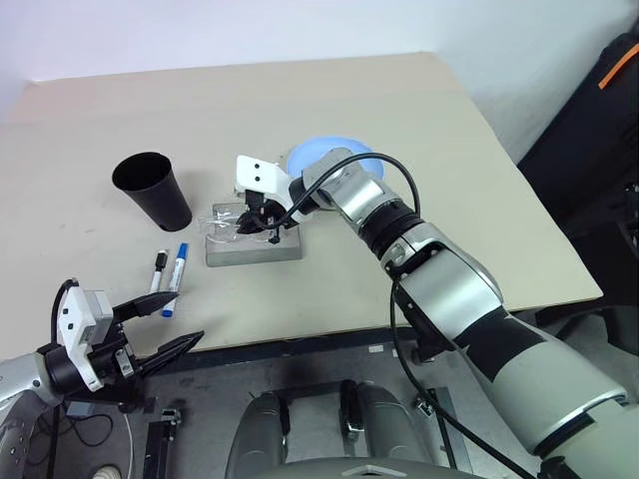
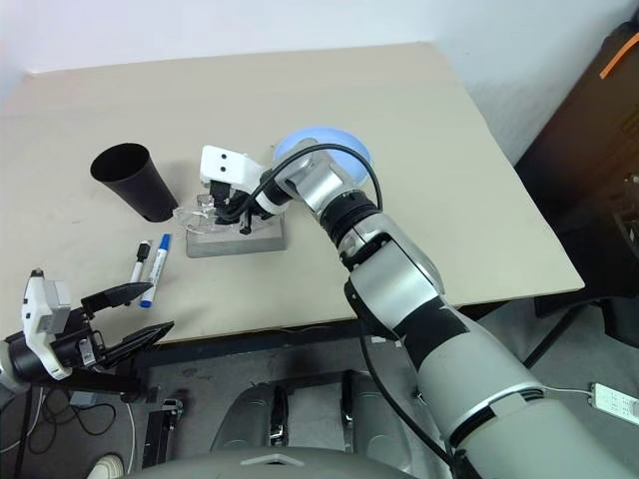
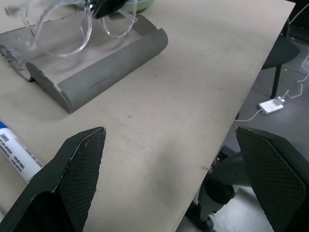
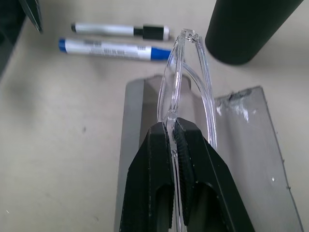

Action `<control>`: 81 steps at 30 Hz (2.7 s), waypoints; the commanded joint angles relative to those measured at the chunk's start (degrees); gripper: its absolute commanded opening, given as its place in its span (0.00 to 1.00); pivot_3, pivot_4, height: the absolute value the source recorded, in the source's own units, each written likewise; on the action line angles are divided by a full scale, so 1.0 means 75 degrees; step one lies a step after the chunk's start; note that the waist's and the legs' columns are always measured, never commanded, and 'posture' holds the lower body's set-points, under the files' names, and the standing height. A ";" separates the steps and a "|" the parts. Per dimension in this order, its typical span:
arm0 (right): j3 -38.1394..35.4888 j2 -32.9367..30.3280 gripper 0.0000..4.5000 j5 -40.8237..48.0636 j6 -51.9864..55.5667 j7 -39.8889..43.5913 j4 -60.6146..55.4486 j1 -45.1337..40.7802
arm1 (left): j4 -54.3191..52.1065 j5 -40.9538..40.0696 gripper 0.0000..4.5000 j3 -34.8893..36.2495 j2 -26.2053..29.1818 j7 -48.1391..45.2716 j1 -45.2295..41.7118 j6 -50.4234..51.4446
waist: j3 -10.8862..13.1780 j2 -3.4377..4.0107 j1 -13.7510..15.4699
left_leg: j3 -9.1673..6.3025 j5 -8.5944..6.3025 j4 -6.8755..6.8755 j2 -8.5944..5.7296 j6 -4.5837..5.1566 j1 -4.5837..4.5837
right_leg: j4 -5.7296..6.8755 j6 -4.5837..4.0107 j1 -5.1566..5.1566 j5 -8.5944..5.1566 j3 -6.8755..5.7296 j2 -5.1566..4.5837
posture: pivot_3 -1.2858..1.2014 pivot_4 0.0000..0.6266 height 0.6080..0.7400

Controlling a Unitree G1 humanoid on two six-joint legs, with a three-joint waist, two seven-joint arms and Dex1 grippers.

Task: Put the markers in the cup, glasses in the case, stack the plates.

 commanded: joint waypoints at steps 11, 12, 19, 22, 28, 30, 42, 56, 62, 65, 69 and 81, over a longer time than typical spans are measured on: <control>-0.0070 0.0359 0.00 -0.0482 0.0173 0.0620 0.0095 0.0192 | -0.0410 -0.0026 1.00 0.0026 -0.0079 0.0162 0.0134 -0.0073 | 0.0000 0.0000 -0.0003 | -0.0002 0.0000 0.0000 0.0001 0.0000 0.0003 | 0.0003 0.0001 0.0001 -0.0002 0.0000 0.0003 | 0.52 0.24 0.92; -0.0083 0.0372 0.00 -0.0479 0.0224 0.0709 0.0096 0.0183 | -0.0398 -0.0017 1.00 0.0023 -0.0078 0.0162 0.0128 -0.0088 | 0.0000 0.0000 -0.0003 | -0.0003 0.0000 0.0000 0.0001 0.0000 0.0003 | 0.0003 0.0002 0.0001 -0.0002 0.0000 0.0003 | 0.52 0.24 0.92; -0.0118 0.0504 0.24 -0.0672 0.0546 0.0887 0.0313 0.0177 | -0.0458 0.0028 1.00 -0.0098 -0.0160 0.0278 0.0102 -0.0130 | 0.0000 0.0000 -0.0006 | -0.0001 0.0000 0.0000 0.0000 0.0000 0.0002 | 0.0001 0.0002 0.0002 -0.0001 0.0001 0.0001 | 0.52 0.24 0.92; -0.0170 0.0567 0.45 -0.0756 0.0580 0.0660 0.0383 0.0159 | -0.0545 0.0063 1.00 -0.0231 -0.0274 0.0337 0.0149 -0.0158 | -0.0001 -0.0001 -0.0009 | 0.0000 0.0000 0.0000 0.0000 0.0000 0.0003 | 0.0002 0.0000 0.0002 0.0001 0.0001 0.0001 | 0.52 0.24 0.92; -0.0423 0.0510 0.84 -0.0697 0.0622 0.0718 0.0300 0.0016 | -0.0513 0.0093 1.00 -0.0306 -0.0303 0.0363 0.0111 -0.0178 | 0.0000 -0.0001 -0.0013 | -0.0001 0.0000 -0.0002 0.0001 0.0000 0.0007 | 0.0002 0.0001 0.0005 0.0000 0.0001 0.0005 | 0.52 0.24 0.92; -0.0507 0.0493 0.98 -0.0627 0.0664 0.0852 0.0247 -0.0042 | -0.0484 0.0102 1.00 -0.0319 -0.0292 0.0355 0.0064 -0.0168 | 0.0000 -0.0001 -0.0006 | -0.0002 0.0000 -0.0001 0.0001 0.0000 0.0001 | 0.0003 0.0000 -0.0002 0.0002 0.0001 0.0007 | 0.52 0.24 0.92; -0.0709 0.0634 0.99 -0.0499 0.1182 0.1079 0.0166 -0.0137 | -0.0304 0.0207 1.00 -0.0366 -0.0201 0.0258 -0.0190 -0.0154 | 0.0000 0.0000 -0.0004 | -0.0003 0.0000 0.0001 0.0000 0.0000 0.0001 | 0.0003 0.0001 0.0001 0.0002 0.0001 0.0005 | 0.52 0.24 0.92; -0.1188 0.0567 0.99 -0.0347 0.1883 0.1121 0.0374 -0.0482 | -0.0242 0.0261 1.00 -0.0506 -0.0198 0.0283 -0.0309 -0.0177 | 0.0000 -0.0001 -0.0002 | -0.0002 0.0000 0.0002 0.0000 0.0000 0.0001 | 0.0003 0.0004 0.0002 0.0005 0.0001 0.0004 | 0.52 0.24 0.92; -0.1231 0.0665 0.99 -0.0440 0.2168 0.0501 0.0500 -0.0573 | -0.0231 0.0341 1.00 -0.0555 -0.0191 0.0276 -0.0350 -0.0196 | 0.0000 -0.0001 -0.0006 | -0.0002 0.0000 0.0001 0.0000 0.0000 0.0001 | 0.0004 0.0005 0.0001 0.0005 0.0001 0.0005 | 0.52 0.24 0.92; -0.1228 0.0682 0.99 -0.0457 0.2221 0.0320 0.0529 -0.0559 | -0.0248 0.0352 1.00 -0.0582 -0.0213 0.0299 -0.0365 -0.0194 | 0.0000 -0.0001 -0.0004 | -0.0002 0.0000 0.0002 0.0000 0.0000 0.0001 | 0.0003 0.0005 0.0001 0.0005 0.0001 0.0004 | 0.52 0.24 0.92; -0.1214 0.0700 0.79 -0.0453 0.2247 0.0258 0.0549 -0.0544 | -0.0257 0.0363 1.00 -0.0608 -0.0213 0.0304 -0.0363 -0.0197 | -0.0001 -0.0001 -0.0004 | -0.0002 0.0000 0.0002 0.0000 0.0000 0.0001 | 0.0004 0.0005 0.0002 0.0006 0.0001 0.0004 | 0.52 0.24 0.92; -0.1379 0.0862 0.45 -0.0327 0.3037 0.0169 0.0594 -0.0652 | -0.0163 0.0476 1.00 -0.0742 -0.0198 0.0281 -0.0444 -0.0252 | 0.0000 -0.0001 -0.0003 | -0.0003 0.0000 0.0002 0.0000 0.0000 0.0001 | 0.0004 0.0009 0.0001 0.0008 0.0001 0.0003 | 0.52 0.24 0.92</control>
